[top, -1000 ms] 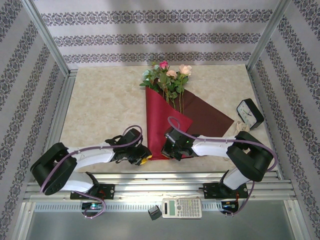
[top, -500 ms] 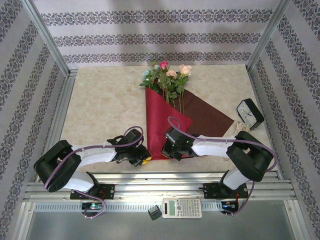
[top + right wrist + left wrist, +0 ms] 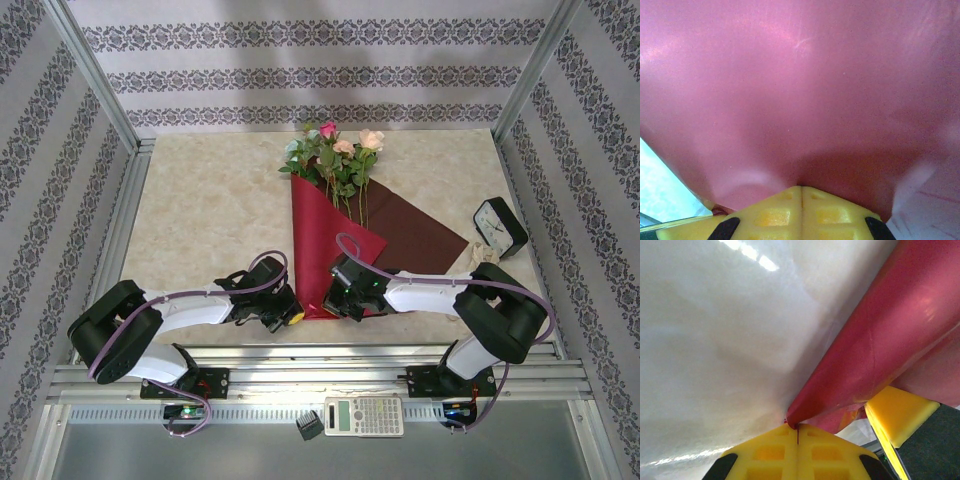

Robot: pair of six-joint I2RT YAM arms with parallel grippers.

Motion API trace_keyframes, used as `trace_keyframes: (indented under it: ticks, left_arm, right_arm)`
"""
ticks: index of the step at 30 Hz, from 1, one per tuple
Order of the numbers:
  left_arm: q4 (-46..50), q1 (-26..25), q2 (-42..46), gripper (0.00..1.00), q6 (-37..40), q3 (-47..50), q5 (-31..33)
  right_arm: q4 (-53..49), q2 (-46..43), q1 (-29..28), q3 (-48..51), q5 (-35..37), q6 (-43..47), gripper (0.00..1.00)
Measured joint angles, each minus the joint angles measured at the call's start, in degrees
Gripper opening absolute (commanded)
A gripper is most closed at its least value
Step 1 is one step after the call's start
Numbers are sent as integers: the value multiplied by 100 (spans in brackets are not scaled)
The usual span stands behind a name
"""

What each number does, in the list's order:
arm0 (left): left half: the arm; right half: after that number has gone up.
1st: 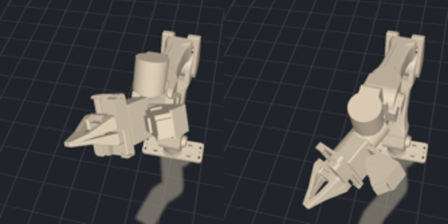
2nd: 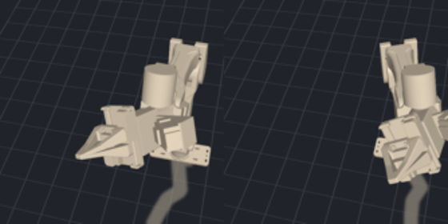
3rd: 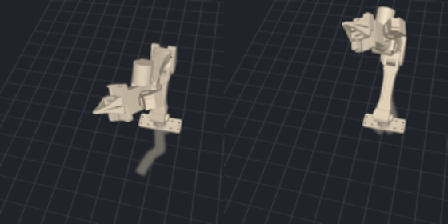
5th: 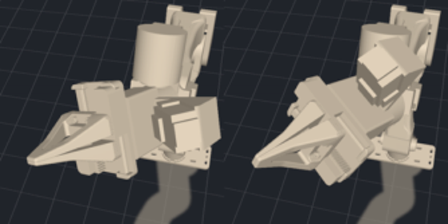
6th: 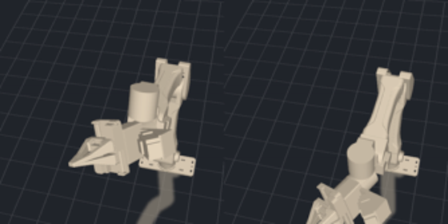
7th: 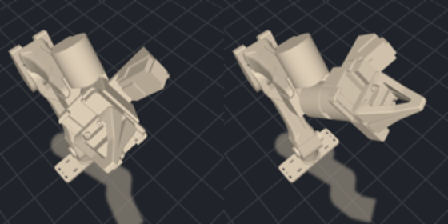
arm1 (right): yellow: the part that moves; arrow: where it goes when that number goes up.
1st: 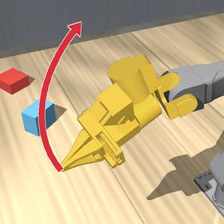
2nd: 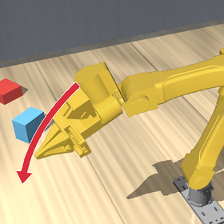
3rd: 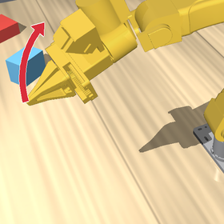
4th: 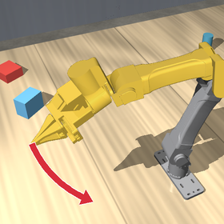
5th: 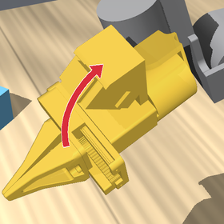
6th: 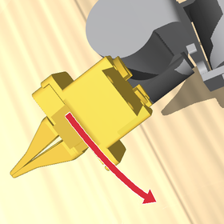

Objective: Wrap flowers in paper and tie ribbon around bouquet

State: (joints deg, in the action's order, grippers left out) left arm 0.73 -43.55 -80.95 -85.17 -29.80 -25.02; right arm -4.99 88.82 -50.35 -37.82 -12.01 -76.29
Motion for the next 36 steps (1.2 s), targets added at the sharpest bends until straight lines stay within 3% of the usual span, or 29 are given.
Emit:
trace_keyframes:
  ticks: [4, 6, 11, 16, 24, 31, 36]
  left_arm:
    - [-31, 0, 46, 0, -2, 13, 2]
    - [-59, 0, 114, 0, -22, 22, 9]
    - [-199, 0, 201, 0, -66, 66, 22]
    - [-273, 0, 238, 0, -66, 96, 22]
    - [-295, 0, 302, 0, -66, 96, 20]
    - [-341, 0, 356, 0, -66, 111, 13]
    - [-393, 9, 417, 0, -94, 164, 20]
  right_arm:
    - [-291, -201, 0, 17, 103, -87, 32]
    - [-581, -522, -4, 26, 210, -186, 39]
    - [-754, -1453, -289, 155, 533, -876, 49]
    - [-190, -1558, -927, 568, 979, -2138, 56]
    - [1134, -1141, -1735, 1034, 2199, -3821, 59]
    - [2253, -420, -2291, 1174, 3338, -4168, 58]
    - [2892, -17, -2583, 1200, 4127, -4210, 51]
